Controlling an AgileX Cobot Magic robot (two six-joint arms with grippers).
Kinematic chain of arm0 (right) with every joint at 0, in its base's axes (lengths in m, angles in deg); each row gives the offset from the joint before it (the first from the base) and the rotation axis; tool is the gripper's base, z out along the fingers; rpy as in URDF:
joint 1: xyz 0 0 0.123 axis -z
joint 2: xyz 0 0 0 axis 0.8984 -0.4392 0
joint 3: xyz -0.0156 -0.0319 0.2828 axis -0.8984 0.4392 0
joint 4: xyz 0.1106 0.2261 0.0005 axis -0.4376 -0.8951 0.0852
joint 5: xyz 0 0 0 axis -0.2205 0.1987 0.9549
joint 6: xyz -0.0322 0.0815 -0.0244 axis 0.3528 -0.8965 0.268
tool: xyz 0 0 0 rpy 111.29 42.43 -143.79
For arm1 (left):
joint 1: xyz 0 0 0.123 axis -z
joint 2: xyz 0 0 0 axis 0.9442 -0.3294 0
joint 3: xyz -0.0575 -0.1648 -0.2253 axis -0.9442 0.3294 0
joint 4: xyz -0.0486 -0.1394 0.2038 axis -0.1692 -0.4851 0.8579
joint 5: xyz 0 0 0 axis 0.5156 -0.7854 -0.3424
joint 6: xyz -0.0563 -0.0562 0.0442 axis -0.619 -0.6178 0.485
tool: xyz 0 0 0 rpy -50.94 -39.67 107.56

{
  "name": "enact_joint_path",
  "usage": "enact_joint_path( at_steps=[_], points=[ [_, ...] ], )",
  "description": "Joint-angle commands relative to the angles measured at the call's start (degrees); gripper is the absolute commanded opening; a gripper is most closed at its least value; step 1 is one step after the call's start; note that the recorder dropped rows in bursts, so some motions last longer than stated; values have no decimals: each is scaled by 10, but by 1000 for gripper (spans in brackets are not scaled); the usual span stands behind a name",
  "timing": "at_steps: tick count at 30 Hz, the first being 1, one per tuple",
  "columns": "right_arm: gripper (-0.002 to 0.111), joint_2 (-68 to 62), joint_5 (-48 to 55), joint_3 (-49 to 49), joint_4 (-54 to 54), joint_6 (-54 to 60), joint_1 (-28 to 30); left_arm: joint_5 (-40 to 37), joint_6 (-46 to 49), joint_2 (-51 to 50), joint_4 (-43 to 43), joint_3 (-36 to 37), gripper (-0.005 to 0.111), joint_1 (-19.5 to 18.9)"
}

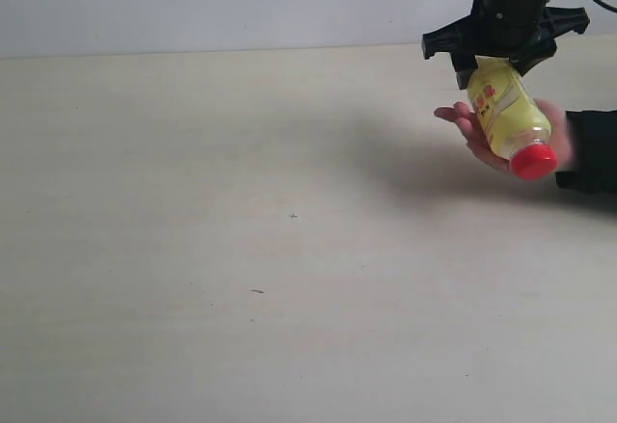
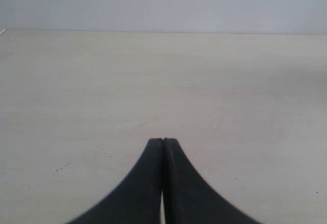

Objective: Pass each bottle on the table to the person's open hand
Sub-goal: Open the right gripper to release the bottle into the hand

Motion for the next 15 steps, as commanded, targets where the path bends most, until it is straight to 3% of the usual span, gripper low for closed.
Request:
enact_joint_path(
  at_steps=[1,15],
  points=[
    [23,1,-1,-3,5,-3,2,4,-2,4,-4,0,0,-1],
    [62,1,-3,-3,5,-3,2,4,-2,4,-4,0,0,-1]
  ],
)
